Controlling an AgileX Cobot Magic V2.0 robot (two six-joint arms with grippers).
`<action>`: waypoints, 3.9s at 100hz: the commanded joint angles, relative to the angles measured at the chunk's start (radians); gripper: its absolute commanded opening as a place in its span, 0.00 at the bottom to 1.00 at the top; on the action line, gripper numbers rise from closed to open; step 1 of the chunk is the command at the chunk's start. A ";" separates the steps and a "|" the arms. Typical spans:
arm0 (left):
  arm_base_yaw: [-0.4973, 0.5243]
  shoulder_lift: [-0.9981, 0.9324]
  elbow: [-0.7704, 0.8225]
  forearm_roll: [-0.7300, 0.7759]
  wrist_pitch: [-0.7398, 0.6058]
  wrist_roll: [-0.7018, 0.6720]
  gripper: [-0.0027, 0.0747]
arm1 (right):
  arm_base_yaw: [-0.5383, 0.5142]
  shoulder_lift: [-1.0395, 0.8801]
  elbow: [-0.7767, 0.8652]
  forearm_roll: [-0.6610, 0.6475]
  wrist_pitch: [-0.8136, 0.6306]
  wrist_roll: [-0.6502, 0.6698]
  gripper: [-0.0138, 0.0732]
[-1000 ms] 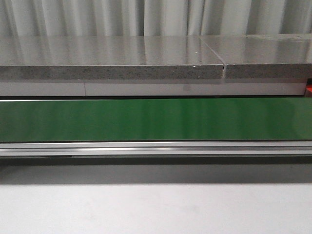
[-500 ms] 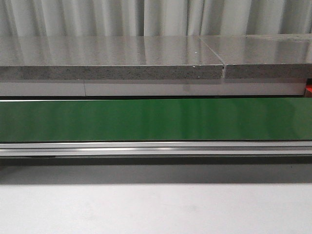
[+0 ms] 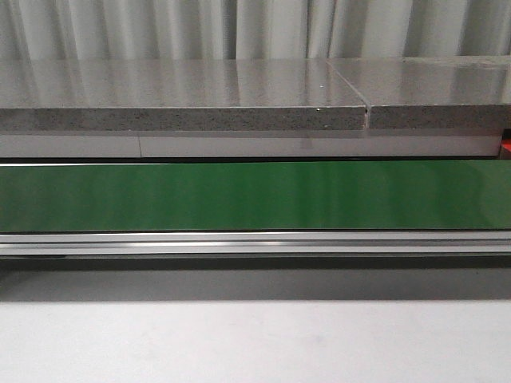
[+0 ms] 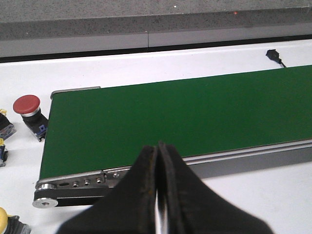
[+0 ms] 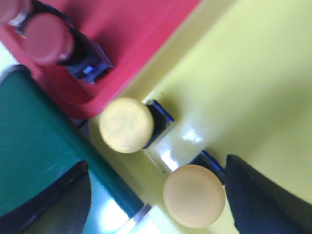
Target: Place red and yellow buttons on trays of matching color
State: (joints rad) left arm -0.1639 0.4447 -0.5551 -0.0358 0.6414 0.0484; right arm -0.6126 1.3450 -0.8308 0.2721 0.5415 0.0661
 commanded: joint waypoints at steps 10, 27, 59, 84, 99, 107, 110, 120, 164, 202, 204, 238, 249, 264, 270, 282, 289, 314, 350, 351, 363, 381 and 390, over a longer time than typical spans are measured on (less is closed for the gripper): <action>-0.007 0.003 -0.027 -0.014 -0.065 -0.006 0.01 | 0.116 -0.134 -0.027 0.011 -0.042 -0.150 0.54; -0.007 0.003 -0.027 -0.014 -0.065 -0.006 0.01 | 0.282 -0.204 -0.027 0.002 -0.031 -0.206 0.10; -0.007 0.003 -0.027 -0.014 -0.065 -0.006 0.01 | 0.582 -0.357 -0.024 -0.058 -0.011 -0.206 0.08; -0.007 0.003 -0.027 -0.014 -0.065 -0.006 0.01 | 0.781 -0.543 0.045 -0.119 -0.035 -0.206 0.08; -0.007 0.003 -0.027 -0.014 -0.065 -0.006 0.01 | 0.826 -0.701 0.160 -0.121 -0.064 -0.206 0.08; -0.007 0.003 -0.027 -0.014 -0.065 -0.006 0.01 | 0.826 -0.785 0.214 -0.121 -0.065 -0.206 0.08; -0.007 0.003 -0.027 -0.014 -0.065 -0.006 0.01 | 0.826 -0.815 0.236 -0.121 -0.064 -0.206 0.08; -0.007 0.003 -0.027 -0.014 -0.065 -0.006 0.01 | 0.826 -0.918 0.284 -0.121 -0.063 -0.206 0.08; -0.005 0.007 -0.027 -0.018 -0.095 -0.006 0.01 | 0.826 -1.044 0.316 -0.121 -0.062 -0.206 0.08; 0.130 0.259 -0.190 0.000 -0.060 -0.147 0.01 | 0.826 -1.044 0.316 -0.121 -0.062 -0.205 0.08; 0.140 0.272 -0.208 0.000 -0.051 -0.147 0.01 | 0.826 -1.044 0.316 -0.121 -0.062 -0.205 0.08; 0.403 0.654 -0.462 -0.004 0.157 -0.141 0.32 | 0.826 -1.044 0.316 -0.121 -0.062 -0.205 0.08; 0.450 0.735 -0.489 -0.006 0.157 -0.141 0.63 | 0.826 -1.044 0.316 -0.121 -0.062 -0.205 0.08; 0.498 0.842 -0.518 0.000 0.198 -0.109 0.72 | 0.826 -1.044 0.316 -0.121 -0.062 -0.205 0.08; 0.522 0.899 -0.539 0.000 0.229 -0.102 0.70 | 0.826 -1.044 0.316 -0.121 -0.062 -0.205 0.08; 0.567 1.002 -0.602 -0.002 0.266 -0.100 0.69 | 0.826 -1.044 0.316 -0.121 -0.062 -0.205 0.08; 0.586 1.062 -0.652 -0.004 0.310 -0.099 0.69 | 0.826 -1.044 0.316 -0.121 -0.062 -0.205 0.08; 0.603 1.254 -0.821 0.008 0.366 -0.085 0.69 | 0.826 -1.044 0.316 -0.121 -0.062 -0.205 0.08; 0.603 1.487 -1.019 0.013 0.418 -0.085 0.69 | 0.826 -1.044 0.316 -0.121 -0.062 -0.205 0.08; 0.603 1.490 -1.022 0.012 0.418 -0.085 0.69 | 0.826 -1.044 0.316 -0.121 -0.062 -0.205 0.08; 0.603 1.539 -1.071 0.012 0.423 -0.085 0.69 | 0.826 -1.044 0.316 -0.121 -0.062 -0.205 0.08; 0.603 1.549 -1.085 0.012 0.407 -0.085 0.54 | 0.826 -1.044 0.316 -0.121 -0.062 -0.205 0.08; 0.603 1.549 -1.085 0.012 0.407 -0.085 0.40 | 0.826 -1.044 0.316 -0.121 -0.062 -0.205 0.08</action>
State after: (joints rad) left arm 0.4355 2.0483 -1.6115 -0.0172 1.0629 -0.0337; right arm 0.2126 0.2910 -0.4900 0.1549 0.5542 -0.1285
